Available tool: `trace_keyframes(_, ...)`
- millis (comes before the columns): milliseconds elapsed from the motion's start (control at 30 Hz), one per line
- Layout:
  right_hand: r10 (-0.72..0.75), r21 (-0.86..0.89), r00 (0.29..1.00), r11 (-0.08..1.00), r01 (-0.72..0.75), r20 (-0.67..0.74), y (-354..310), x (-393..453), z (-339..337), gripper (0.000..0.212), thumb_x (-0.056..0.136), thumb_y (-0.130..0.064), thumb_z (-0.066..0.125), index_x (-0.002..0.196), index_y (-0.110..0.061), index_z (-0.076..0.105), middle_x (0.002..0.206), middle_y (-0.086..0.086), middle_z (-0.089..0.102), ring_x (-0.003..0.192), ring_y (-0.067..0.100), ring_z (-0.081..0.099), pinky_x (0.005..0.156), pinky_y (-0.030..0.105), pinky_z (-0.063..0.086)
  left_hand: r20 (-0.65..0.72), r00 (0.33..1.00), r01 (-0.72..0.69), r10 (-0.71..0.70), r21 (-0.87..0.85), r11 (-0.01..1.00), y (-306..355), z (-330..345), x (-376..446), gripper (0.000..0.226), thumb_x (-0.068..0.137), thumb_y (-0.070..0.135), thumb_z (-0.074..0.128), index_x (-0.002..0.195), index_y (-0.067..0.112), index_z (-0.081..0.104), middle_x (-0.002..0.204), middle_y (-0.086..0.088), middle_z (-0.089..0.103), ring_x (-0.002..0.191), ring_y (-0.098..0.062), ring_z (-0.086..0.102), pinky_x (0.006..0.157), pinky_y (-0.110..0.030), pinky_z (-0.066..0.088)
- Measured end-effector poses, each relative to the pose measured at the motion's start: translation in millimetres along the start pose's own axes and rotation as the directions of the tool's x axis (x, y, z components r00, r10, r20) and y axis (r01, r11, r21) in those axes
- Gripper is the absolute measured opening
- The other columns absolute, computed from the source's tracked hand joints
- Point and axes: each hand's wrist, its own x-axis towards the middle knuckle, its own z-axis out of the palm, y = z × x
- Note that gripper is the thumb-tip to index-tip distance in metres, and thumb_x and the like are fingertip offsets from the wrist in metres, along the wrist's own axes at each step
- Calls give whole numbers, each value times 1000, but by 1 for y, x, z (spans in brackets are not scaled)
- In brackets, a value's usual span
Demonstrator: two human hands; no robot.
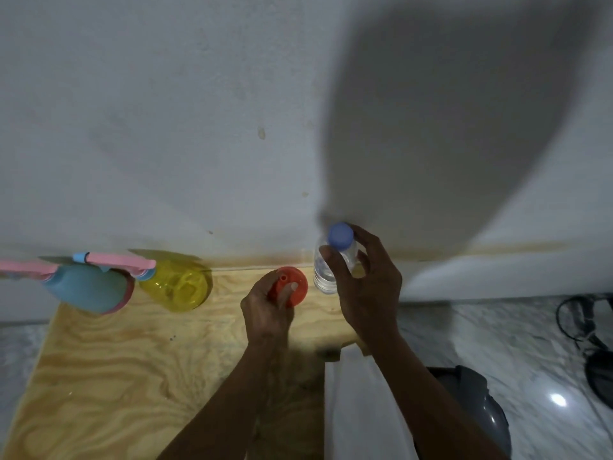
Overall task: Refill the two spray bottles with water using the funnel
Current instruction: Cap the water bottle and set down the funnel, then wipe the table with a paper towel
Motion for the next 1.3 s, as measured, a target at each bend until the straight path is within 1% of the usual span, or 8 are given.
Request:
trace_keyframes(133, -3, -8, 1000, 1000, 3, 11, -2, 0, -1, 46, 82, -40, 79, 124, -32, 62, 117, -13, 68, 104, 8, 65, 91, 17, 49, 29, 1000, -8, 8, 19, 1000, 4, -3, 2, 33, 81, 23, 82, 113, 26, 73, 103, 6, 72, 100, -19, 65, 75, -11, 48)
trace_keyframes(300, -9, -49, 998, 999, 13, 70, -1, -1, -9, 62, 79, -49, 79, 133, -28, 58, 129, -13, 64, 116, 4, 60, 99, 34, 52, 60, 995, -81, 75, 114, 990, 10, -18, -7, 50, 81, 25, 82, 127, 20, 65, 108, 9, 68, 104, -12, 60, 90, -20, 42)
trace_keyframes(467, 44, -85, 997, 996, -39, 58, 2, -22, -27, 69, 77, -50, 80, 137, -29, 54, 134, -11, 60, 120, 5, 57, 100, 40, 52, 65, 993, -103, 93, 160, 982, 18, -48, -41, 39, 82, 28, 74, 117, 13, 68, 90, 10, 62, 86, -13, 58, 81, -26, 47)
trace_keyframes(667, 185, -91, 983, 979, -184, 6, 12, -100, -56, 44, 87, -34, 76, 127, -22, 61, 118, -6, 66, 107, 7, 62, 88, 31, 55, 43, 992, -127, 121, 210, 969, -20, -102, -98, 37, 92, 28, 67, 128, 20, 66, 121, 5, 70, 112, -15, 66, 96, -37, 56)
trace_keyframes(800, 266, -143, 964, 953, -268, -31, 24, -165, -74, 31, 91, -28, 71, 120, -21, 64, 109, -8, 67, 99, 4, 61, 86, 33, 54, 78, 965, -262, 251, 179, 948, -43, -141, -151, 32, 93, 20, 70, 118, 37, 64, 112, 23, 63, 105, 1, 62, 86, -19, 54)
trace_keyframes(900, 307, -204, 951, 929, -309, -40, 34, -205, -80, 29, 92, -25, 69, 120, -19, 64, 109, -7, 64, 96, 3, 58, 88, 34, 53, 167, 930, -357, 328, 187, 915, -64, -156, -176, 29, 93, 29, 63, 120, 23, 70, 116, 13, 68, 102, 7, 61, 83, -6, 47)
trace_keyframes(1067, 341, -309, 939, 889, -338, -45, 52, -239, -75, 29, 91, -25, 71, 118, -14, 68, 114, -1, 65, 106, 19, 62, 89, 30, 46, 403, 844, -493, 353, 326, 807, -98, -150, -183, 47, 96, 44, 52, 133, 16, 63, 133, -8, 63, 122, -22, 58, 97, -32, 50)
trace_keyframes(1300, 442, -573, 897, 736, -360, 5, 71, -242, -59, 45, 90, -49, 66, 127, -23, 63, 134, -1, 57, 129, 21, 45, 104, 39, 37, 461, 806, -583, 372, 503, 638, -123, -123, -179, 55, 94, 49, 48, 134, 14, 62, 142, -22, 53, 131, -42, 49, 104, -54, 45)
